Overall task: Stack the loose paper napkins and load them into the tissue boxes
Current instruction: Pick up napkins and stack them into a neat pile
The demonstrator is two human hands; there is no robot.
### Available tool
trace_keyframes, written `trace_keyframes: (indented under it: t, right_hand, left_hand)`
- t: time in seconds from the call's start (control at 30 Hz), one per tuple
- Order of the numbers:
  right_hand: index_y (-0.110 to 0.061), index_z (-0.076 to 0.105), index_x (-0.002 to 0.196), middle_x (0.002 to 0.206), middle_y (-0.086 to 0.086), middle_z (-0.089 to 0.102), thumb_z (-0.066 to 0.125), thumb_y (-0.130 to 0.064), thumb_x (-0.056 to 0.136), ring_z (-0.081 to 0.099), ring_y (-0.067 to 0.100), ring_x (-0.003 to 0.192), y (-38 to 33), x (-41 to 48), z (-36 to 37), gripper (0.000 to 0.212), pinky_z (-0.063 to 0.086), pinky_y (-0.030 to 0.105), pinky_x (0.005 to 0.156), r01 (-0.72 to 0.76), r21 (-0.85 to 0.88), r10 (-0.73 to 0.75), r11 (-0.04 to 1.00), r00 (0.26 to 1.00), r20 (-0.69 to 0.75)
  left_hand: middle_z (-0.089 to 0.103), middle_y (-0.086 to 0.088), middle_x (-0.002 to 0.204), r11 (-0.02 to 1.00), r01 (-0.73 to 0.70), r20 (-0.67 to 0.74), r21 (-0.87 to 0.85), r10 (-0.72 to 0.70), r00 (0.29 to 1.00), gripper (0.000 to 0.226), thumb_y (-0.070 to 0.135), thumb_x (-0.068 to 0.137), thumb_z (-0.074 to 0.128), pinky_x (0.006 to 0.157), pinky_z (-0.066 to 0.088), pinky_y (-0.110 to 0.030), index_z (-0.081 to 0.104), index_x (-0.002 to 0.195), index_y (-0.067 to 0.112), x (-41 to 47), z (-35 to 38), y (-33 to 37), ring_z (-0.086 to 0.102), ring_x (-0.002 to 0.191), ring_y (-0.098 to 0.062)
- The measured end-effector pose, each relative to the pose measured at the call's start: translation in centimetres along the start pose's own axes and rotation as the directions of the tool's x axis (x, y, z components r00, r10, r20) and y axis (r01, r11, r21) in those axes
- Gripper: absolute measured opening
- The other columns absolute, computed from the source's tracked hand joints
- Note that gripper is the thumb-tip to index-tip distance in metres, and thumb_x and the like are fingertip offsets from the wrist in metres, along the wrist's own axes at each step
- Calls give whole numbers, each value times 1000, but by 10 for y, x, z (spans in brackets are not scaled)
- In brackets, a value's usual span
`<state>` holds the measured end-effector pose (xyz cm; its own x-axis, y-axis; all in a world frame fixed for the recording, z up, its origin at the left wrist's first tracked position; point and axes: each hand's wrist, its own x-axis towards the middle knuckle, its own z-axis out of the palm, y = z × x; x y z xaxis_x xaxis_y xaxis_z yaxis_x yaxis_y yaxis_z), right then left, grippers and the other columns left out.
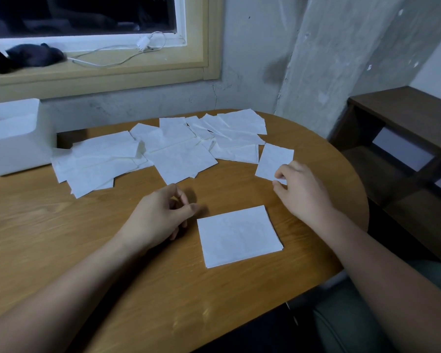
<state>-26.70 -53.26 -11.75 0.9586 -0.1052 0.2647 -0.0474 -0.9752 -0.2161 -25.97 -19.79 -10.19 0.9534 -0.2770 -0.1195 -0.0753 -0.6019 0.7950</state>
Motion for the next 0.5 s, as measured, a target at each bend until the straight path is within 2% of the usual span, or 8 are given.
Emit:
trace_keyframes:
  t: [0.1, 0.2, 0.27, 0.4, 0.5]
  right_hand:
    - [-18, 68, 106, 106, -1, 62, 63, -25, 105, 60, 15, 93, -4, 1, -1, 8, 58, 33, 75, 9, -54, -8, 999, 1000, 11]
    - [-17, 66, 100, 98, -1, 60, 62, -23, 105, 57, 14, 86, -7, -2, -1, 9, 57, 33, 74, 36, -88, -34, 995, 999, 26]
    - [-17, 63, 95, 96, -3, 58, 63, -21, 104, 56, 14, 85, -8, -7, -3, 10, 54, 32, 71, 42, -20, -41, 999, 999, 22]
    - [-20, 60, 90, 93, -10, 55, 68, -15, 100, 58, 11, 78, -18, -19, -16, 14, 55, 35, 66, 84, 234, -69, 969, 995, -75]
    - [-19, 62, 90, 91, -13, 55, 68, -14, 100, 57, 10, 77, -37, -31, -35, 13, 46, 20, 64, 162, 349, -134, 923, 986, -103]
  left_hand:
    - [77, -3, 72, 1000, -7, 3, 8, 7, 1000, 22, 40, 100, 73, 53, 51, -29, 63, 95, 21, 0, 0, 0, 62, 50, -19]
    - [77, -2, 73, 1000, -10, 6, 5, 10, 1000, 22, 41, 100, 73, 53, 51, -29, 63, 96, 23, 1, 0, 0, 62, 50, -18]
    - [77, -2, 73, 1000, -16, 6, 6, 16, 1000, 21, 40, 99, 74, 52, 50, -26, 63, 95, 23, 0, 0, 1, 62, 50, -18]
    - [76, -3, 74, 999, -39, -5, -21, 39, 999, 20, 34, 97, 75, 52, 47, -20, 60, 95, 22, -1, 1, 2, 63, 50, -19]
    - [76, 1, 80, 996, -83, -10, -23, 82, 997, 20, 35, 96, 77, 61, 50, -23, 60, 100, 25, -2, 2, 2, 67, 56, -18]
